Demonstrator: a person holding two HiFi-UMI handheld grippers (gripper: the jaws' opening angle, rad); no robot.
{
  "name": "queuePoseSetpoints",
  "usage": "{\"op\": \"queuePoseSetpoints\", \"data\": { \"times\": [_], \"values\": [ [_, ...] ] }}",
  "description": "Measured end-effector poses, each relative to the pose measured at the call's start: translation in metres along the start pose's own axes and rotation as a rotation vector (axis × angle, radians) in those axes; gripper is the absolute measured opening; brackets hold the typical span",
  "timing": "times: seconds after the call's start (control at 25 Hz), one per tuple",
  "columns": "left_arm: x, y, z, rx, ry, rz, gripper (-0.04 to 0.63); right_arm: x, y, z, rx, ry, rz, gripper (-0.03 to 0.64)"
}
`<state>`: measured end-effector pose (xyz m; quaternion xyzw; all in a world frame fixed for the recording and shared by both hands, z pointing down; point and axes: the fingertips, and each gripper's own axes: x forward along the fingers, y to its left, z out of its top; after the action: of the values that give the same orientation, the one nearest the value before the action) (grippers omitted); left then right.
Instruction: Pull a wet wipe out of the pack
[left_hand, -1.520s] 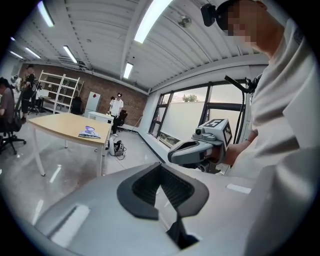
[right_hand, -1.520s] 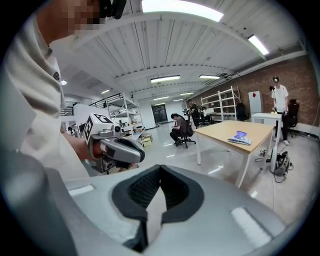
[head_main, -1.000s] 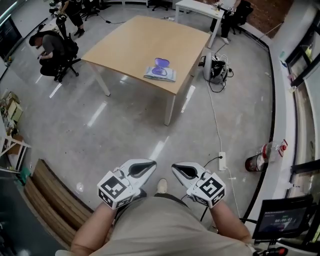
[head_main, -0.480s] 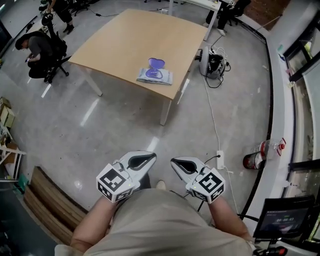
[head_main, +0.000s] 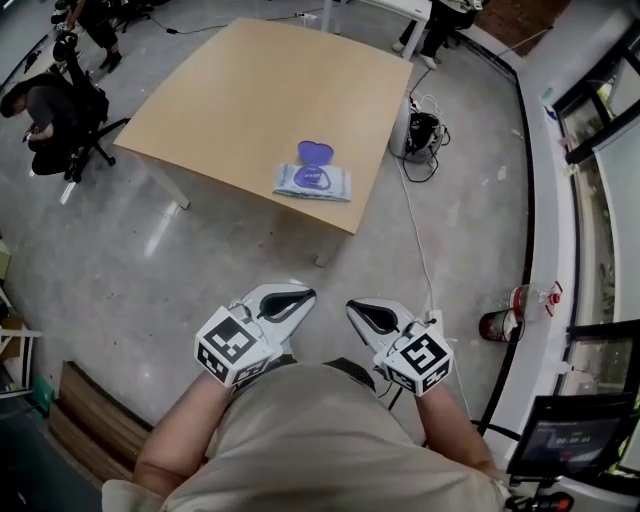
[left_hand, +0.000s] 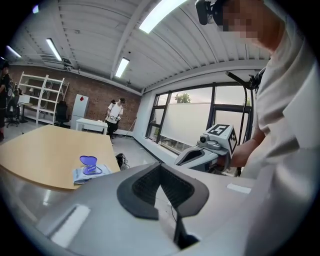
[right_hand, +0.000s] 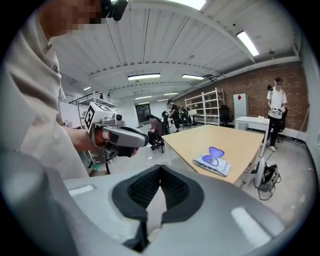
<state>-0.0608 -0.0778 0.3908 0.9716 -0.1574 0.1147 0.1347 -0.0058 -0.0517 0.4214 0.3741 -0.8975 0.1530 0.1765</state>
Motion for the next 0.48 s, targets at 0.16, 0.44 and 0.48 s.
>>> {"op": "queuePoseSetpoints", "data": {
  "times": [0.16,0.44,0.48],
  "values": [
    [-0.002,0.048,-0.004,-0.005,0.017,0.001,0.002,0.044,-0.022,0.014,-0.007,-0.008,-0.027,0.002],
    [0.024,0.118,-0.006,-0.036,0.041,0.023,0.002,0.099,-0.080,0.028,-0.002,0.015,-0.036,0.003],
    [0.031,0.129,-0.006,-0.041,0.045,0.027,0.002,0.108,-0.091,0.028,0.001,0.023,-0.031,0.003]
  ]
}}
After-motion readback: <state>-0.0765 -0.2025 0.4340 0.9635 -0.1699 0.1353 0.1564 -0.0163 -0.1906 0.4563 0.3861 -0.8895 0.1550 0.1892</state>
